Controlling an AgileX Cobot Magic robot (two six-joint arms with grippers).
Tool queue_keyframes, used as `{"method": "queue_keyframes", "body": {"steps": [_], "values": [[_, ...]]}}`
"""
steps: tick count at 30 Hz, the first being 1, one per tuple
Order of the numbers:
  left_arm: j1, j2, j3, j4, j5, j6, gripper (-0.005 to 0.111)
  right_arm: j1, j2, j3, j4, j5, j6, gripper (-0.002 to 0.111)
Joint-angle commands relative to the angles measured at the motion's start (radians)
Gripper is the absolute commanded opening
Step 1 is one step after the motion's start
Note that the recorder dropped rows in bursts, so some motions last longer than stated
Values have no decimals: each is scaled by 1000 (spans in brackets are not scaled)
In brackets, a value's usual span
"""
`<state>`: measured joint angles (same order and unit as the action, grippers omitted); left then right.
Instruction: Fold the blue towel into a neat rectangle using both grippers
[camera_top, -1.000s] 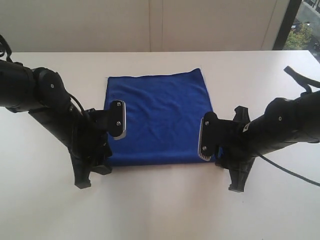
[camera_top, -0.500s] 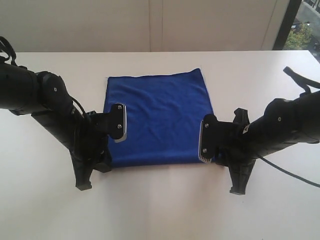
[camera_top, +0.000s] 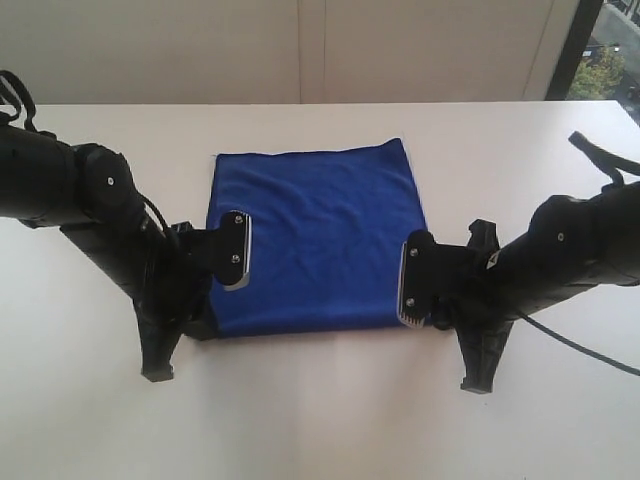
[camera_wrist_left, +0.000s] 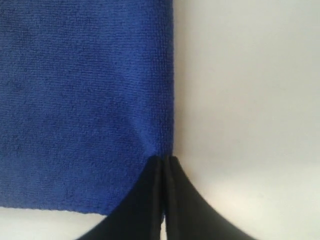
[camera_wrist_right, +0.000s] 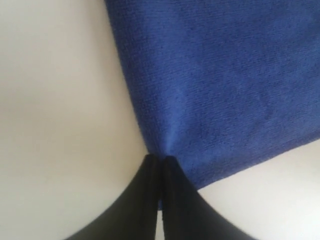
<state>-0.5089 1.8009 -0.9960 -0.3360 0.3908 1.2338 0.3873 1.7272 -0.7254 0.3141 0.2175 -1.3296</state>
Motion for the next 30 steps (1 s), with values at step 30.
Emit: {"method": "queue_keyframes", "body": {"steps": [30], "values": [[-1,-193,7,12,-166,-87,0,1,-225,18,4,-206,89,0]]}}
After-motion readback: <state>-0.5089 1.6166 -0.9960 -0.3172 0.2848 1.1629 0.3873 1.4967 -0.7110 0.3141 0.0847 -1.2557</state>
